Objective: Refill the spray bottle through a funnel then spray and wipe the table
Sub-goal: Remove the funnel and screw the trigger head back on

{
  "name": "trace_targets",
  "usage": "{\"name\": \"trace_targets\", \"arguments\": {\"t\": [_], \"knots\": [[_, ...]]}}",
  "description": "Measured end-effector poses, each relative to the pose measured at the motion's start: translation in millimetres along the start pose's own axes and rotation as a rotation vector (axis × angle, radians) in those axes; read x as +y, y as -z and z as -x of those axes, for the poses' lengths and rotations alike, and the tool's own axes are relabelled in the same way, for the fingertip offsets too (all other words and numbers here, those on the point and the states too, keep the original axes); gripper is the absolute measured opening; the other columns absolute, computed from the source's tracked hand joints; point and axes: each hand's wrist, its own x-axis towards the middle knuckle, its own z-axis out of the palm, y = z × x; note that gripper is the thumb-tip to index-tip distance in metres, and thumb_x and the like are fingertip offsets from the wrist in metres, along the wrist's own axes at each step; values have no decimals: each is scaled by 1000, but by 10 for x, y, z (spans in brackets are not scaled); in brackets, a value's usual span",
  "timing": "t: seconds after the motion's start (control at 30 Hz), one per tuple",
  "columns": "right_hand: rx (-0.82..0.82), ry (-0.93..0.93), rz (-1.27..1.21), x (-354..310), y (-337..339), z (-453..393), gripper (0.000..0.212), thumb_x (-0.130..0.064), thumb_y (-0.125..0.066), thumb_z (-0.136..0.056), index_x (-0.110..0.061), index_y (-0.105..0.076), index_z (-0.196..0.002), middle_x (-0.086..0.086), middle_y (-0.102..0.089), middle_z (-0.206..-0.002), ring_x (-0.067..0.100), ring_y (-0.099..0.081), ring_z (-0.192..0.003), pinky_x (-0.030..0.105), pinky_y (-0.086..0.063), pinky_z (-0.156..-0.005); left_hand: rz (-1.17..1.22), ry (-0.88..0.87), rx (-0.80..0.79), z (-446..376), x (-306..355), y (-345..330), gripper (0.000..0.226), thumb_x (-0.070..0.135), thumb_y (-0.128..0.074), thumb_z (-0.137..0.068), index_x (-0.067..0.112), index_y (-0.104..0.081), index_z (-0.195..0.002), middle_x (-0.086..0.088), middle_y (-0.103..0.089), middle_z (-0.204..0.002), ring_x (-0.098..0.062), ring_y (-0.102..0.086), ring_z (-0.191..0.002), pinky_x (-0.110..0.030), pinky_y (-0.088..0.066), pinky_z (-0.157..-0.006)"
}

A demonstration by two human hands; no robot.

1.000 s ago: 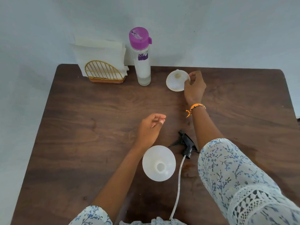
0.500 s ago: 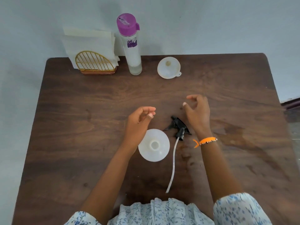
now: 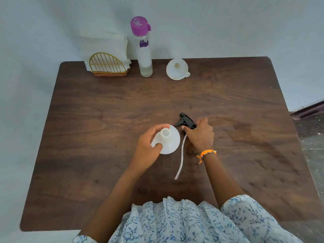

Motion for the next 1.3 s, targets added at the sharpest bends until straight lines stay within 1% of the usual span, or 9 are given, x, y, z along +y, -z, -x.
{"name": "trace_targets", "arguments": {"t": [0.2,0.27,0.37,0.47,0.53,0.73,0.93,1.13,1.3], "knots": [[14,7,-66,-71,134,74,52,-38,-75,-73,-8,-54,-110,12,-65,-105,31,-59,-104,33,-45,-78,-13,-62,-3,13,-14,16,44,8,-67,-81,43,-56,-106,33,-55,-110,15,-48,-105,-2,-41,-81],[59,94,-159,-164,287,124,55,-37,-75,-74,-11,-54,-118,8,-67,-102,24,-61,-100,33,-46,-85,-1,-56,7,-11,-45,5,37,15,-69,-82,37,-59,-110,27,-59,-111,9,-52,-105,-9,-44,-85],[112,245,-316,-391,552,274,38,-30,-75,-75,-16,-60,-108,-10,-64,-83,2,-61,-77,12,-48,-75,0,-45,23,-46,-111,-24,34,18,-70,-81,28,-63,-113,12,-63,-115,-9,-56,-108,-21,-46,-88],[157,363,-497,-619,785,487,18,-23,-75,-77,-21,-64,-90,-14,-65,-77,-14,-58,-64,-2,-41,-62,-13,-51,21,-63,-152,-25,32,19,-70,-81,29,-63,-110,12,-64,-112,-8,-56,-104,-23,-47,-85],[178,406,-626,-763,907,650,16,-21,-74,-77,-18,-67,-92,-8,-71,-83,-10,-63,-70,3,-46,-67,-12,-71,14,-67,-162,-15,31,21,-70,-79,30,-64,-108,14,-65,-108,-4,-57,-101,-25,-48,-86],[206,646,-916,-1028,1009,1086,26,-3,-72,-78,-2,-63,-103,9,-69,-95,20,-68,-91,31,-55,-85,4,-105,-16,-99,-179,0,31,16,-70,-78,19,-66,-109,2,-68,-107,-18,-61,-101,-32,-48,-86],[183,802,-989,-1140,987,1262,33,6,-69,-77,0,-60,-108,25,-64,-101,37,-63,-96,30,-52,-83,12,-105,-27,-110,-177,8,31,9,-69,-80,14,-65,-109,2,-67,-105,-15,-60,-100,-21,-46,-83],[143,932,-977,-1214,929,1231,33,3,-70,-77,-14,-59,-103,16,-64,-98,33,-64,-95,30,-52,-83,24,-99,-48,-117,-160,21,30,12,-68,-79,15,-65,-109,4,-67,-102,-11,-60,-96,-26,-45,-85],[46,895,-922,-979,628,1078,36,5,-71,-75,-7,-58,-107,0,-63,-95,5,-66,-90,19,-52,-82,47,-101,-41,-99,-142,14,38,23,-65,-74,11,-64,-110,-3,-67,-106,-23,-61,-102,-42,-49,-89]]}}
